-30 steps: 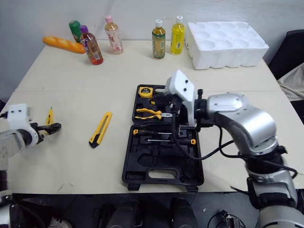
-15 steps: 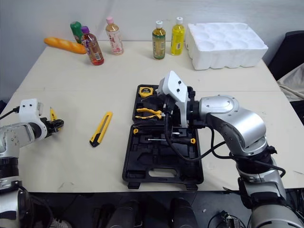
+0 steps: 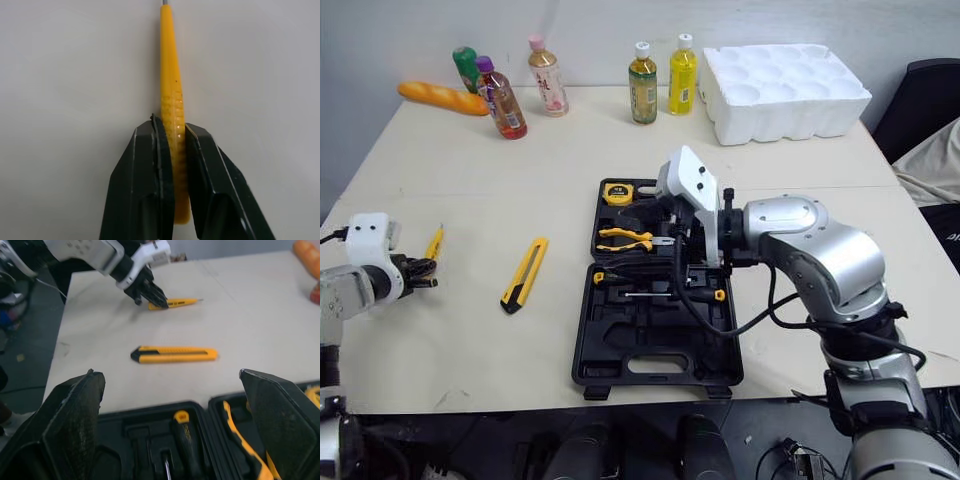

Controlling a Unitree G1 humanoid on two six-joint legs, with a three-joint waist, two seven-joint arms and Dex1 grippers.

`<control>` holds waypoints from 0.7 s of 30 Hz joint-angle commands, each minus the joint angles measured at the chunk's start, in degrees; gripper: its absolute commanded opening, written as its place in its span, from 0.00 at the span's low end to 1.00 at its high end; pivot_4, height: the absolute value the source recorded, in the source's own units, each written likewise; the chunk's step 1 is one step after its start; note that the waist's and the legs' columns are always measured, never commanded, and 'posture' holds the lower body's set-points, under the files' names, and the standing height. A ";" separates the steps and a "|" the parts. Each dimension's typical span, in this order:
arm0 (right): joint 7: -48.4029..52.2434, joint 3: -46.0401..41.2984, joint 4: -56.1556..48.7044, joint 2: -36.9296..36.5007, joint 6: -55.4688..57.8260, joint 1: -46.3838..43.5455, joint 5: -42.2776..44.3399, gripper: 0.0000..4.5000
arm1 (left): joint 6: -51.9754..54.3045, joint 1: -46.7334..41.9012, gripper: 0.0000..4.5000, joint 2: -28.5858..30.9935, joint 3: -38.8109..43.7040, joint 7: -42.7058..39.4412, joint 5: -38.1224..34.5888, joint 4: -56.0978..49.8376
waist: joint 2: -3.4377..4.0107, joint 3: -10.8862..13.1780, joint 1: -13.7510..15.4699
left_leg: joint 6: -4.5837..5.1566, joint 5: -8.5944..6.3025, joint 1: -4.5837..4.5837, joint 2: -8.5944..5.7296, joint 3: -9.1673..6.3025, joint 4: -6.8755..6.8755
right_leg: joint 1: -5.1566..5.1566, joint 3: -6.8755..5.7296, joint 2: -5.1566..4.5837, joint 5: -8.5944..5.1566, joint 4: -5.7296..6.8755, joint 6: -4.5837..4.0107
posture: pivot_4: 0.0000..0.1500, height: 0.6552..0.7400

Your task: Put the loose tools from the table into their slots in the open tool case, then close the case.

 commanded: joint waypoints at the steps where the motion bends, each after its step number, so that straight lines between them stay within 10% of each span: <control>1: 1.86 -3.41 -4.22 -3.91 0.84 3.38 2.27 1.00 | 0.44 -0.24 0.03 3.92 -1.65 -10.32 -5.76 -10.33 | -0.01 0.00 0.33 | 0.03 -0.03 0.01 -0.02 -0.02 0.01 | 0.01 0.01 -0.02 0.00 -0.01 0.00 | 1.00 0.98; 9: -0.51 -9.21 -13.52 -10.74 2.28 18.65 4.49 1.00 | -2.66 -12.27 0.03 9.42 -21.76 -35.35 -10.70 -19.26 | 0.08 0.05 0.97 | 0.07 -0.05 0.06 -0.04 0.07 0.03 | 0.10 0.10 -0.02 0.00 -0.26 0.00 | 1.00 0.98; 21: -11.14 -19.44 -25.13 -11.63 5.71 36.92 8.11 1.00 | -16.24 -33.37 0.03 -6.58 -48.79 -52.34 5.79 0.05 | 0.07 0.06 2.67 | 0.35 0.08 -0.03 -0.12 0.24 0.26 | 0.09 0.20 0.20 0.12 0.02 0.22 | 1.00 0.98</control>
